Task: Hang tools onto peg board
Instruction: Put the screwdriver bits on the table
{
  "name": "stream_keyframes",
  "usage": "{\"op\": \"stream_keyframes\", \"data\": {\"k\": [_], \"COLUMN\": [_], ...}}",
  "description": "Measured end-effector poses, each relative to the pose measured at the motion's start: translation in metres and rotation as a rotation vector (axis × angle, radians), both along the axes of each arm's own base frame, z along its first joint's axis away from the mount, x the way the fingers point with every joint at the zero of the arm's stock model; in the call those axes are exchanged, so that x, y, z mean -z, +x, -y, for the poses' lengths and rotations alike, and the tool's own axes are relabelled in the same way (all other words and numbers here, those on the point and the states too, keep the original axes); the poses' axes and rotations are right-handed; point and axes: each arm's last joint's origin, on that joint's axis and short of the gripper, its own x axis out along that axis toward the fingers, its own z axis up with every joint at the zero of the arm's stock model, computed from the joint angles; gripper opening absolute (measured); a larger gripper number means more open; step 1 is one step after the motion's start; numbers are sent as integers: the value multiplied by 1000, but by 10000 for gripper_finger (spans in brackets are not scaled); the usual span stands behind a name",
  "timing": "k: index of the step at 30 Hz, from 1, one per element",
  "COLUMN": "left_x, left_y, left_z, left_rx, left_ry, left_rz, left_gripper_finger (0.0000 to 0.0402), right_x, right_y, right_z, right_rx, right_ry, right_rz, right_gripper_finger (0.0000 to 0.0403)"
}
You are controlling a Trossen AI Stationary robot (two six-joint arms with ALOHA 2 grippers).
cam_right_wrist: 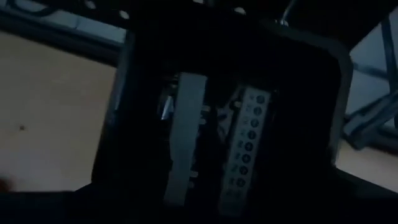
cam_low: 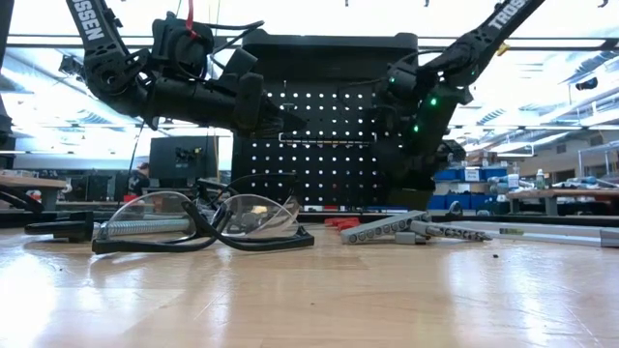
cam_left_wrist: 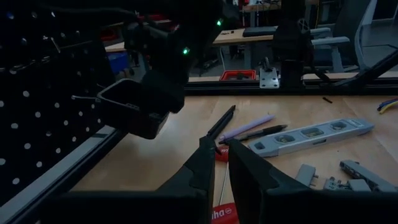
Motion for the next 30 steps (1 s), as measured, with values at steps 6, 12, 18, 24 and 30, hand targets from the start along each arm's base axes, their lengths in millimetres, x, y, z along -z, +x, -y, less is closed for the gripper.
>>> {"op": "stream_keyframes", "data": {"k": [6, 12, 18, 24, 30], "left_x": [0, -4, -6, -8, -8], "left_y": [0, 0, 0, 0, 0], "left_z": [0, 0, 0, 0, 0], "left_rx": [1, 1, 1, 3, 4], "left_ry": [23, 35, 39, 45, 55], "left_rz": [-3, 30, 49, 74, 70], "left_gripper_finger": [47, 47, 47, 47, 47], "right_x": [7, 7, 10, 13, 25], "right_y": [-3, -8, -13, -18, -12], "right_z": [9, 15, 23, 32, 41], "right_rx": [111, 203, 220, 214, 118], "right_ry": [27, 55, 123, 165, 213], "right_rz": [67, 135, 189, 214, 266], "right_gripper_finger": [276, 274, 274, 272, 253]}}
